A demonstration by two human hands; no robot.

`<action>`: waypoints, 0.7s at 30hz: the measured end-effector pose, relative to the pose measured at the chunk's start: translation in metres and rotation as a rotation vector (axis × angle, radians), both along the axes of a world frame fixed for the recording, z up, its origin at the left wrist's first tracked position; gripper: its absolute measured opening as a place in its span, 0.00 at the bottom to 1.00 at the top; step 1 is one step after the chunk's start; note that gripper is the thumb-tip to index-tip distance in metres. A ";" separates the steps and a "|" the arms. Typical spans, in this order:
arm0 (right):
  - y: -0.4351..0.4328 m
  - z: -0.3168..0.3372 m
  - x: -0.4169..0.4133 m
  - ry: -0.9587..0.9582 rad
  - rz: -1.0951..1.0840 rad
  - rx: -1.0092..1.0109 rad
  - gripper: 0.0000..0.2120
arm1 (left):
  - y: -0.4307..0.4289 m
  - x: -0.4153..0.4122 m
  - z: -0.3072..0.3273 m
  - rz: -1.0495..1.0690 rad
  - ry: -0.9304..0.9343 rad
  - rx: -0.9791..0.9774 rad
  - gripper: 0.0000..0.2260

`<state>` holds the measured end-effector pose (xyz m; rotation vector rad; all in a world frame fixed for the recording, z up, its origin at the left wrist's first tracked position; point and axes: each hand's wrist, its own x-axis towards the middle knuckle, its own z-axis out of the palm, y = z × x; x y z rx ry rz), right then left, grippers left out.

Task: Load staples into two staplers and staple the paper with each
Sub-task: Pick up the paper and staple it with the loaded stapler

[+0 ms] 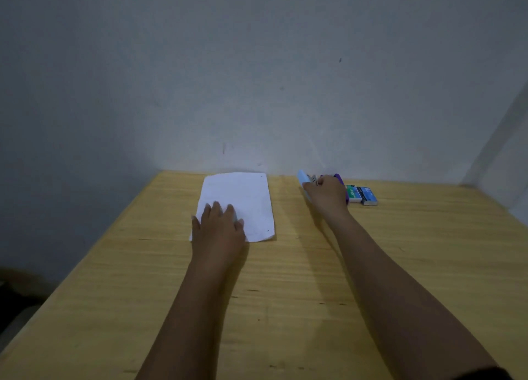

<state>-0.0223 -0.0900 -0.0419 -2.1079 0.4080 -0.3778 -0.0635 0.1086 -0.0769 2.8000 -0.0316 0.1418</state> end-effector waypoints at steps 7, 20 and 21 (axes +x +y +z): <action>0.005 -0.010 0.027 0.040 -0.004 -0.173 0.10 | 0.001 0.000 0.007 0.033 0.032 0.061 0.24; 0.009 -0.016 0.027 0.029 0.001 -0.235 0.16 | -0.005 -0.004 0.002 0.074 -0.026 -0.057 0.26; 0.007 -0.011 0.024 0.006 -0.011 -0.233 0.14 | -0.006 -0.004 0.003 0.066 -0.046 -0.064 0.25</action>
